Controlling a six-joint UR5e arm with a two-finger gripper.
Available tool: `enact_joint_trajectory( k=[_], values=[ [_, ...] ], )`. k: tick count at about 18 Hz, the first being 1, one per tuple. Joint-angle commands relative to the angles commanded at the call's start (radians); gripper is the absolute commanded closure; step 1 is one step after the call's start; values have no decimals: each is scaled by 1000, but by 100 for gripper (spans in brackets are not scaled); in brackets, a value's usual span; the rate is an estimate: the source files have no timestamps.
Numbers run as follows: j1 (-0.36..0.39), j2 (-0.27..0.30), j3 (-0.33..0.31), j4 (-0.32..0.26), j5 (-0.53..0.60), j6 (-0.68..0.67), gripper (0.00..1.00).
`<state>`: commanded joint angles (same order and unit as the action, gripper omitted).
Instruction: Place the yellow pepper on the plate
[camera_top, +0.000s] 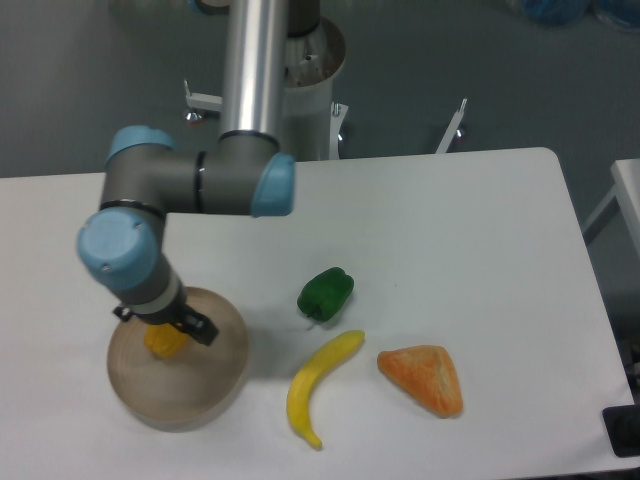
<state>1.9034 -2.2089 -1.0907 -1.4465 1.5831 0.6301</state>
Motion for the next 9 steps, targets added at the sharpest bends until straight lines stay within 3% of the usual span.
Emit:
enact_joint_trajectory(
  k=[9],
  values=[
    [187, 34, -5, 27, 54, 261, 0]
  ],
)
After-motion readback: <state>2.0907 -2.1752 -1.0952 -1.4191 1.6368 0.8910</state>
